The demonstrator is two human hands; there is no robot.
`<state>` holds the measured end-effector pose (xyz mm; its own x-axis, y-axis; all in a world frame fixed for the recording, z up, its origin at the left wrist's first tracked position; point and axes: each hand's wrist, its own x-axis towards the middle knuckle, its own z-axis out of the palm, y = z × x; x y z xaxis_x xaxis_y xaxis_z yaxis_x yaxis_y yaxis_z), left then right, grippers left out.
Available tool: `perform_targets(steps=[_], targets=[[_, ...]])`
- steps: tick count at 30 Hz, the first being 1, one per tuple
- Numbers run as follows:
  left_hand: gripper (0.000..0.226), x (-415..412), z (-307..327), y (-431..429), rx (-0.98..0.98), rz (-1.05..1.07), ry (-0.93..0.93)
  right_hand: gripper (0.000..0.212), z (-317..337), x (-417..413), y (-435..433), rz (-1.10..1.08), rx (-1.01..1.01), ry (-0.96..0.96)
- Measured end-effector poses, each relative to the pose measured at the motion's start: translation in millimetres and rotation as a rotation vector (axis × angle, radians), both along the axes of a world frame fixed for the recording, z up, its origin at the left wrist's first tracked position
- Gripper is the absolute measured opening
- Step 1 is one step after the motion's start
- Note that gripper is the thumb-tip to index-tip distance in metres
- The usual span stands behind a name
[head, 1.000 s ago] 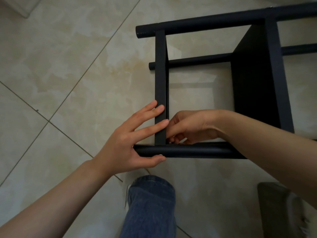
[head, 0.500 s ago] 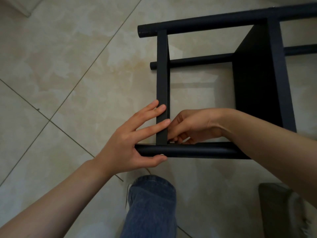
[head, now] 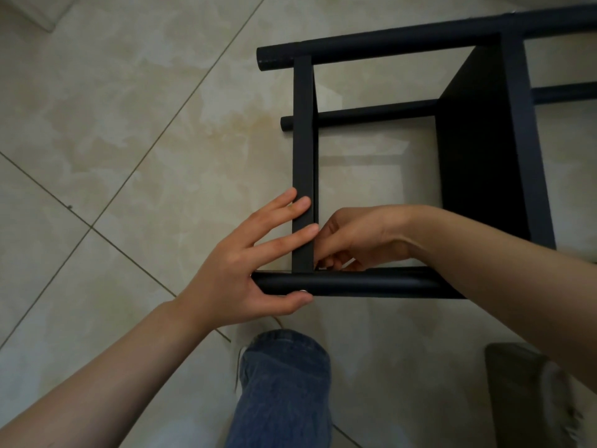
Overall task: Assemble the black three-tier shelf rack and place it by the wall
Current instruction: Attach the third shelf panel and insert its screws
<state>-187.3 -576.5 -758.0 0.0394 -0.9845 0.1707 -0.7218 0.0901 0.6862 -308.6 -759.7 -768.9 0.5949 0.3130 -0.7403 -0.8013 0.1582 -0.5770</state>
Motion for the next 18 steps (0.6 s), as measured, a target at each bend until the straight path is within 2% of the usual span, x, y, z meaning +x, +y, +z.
perform_targets(steps=[4,8,13,18], targets=[[0.066,0.0,0.6,0.0,0.0,-0.002,-0.005,0.022,0.9,0.0,-1.4,0.001,0.008,0.012],[0.066,-0.1,0.0,-0.2,0.002,-0.001,-0.001,0.031,-1.8,-0.8,-2.1,-0.006,0.032,-0.027],[0.066,0.3,-0.6,0.7,-0.002,-0.005,-0.006,0.02,-1.1,-0.3,-0.2,0.0,-0.014,-0.011],[0.066,0.7,-0.4,0.3,-0.001,-0.003,0.0,0.03,-3.7,0.1,-0.9,0.001,0.036,-0.025]])
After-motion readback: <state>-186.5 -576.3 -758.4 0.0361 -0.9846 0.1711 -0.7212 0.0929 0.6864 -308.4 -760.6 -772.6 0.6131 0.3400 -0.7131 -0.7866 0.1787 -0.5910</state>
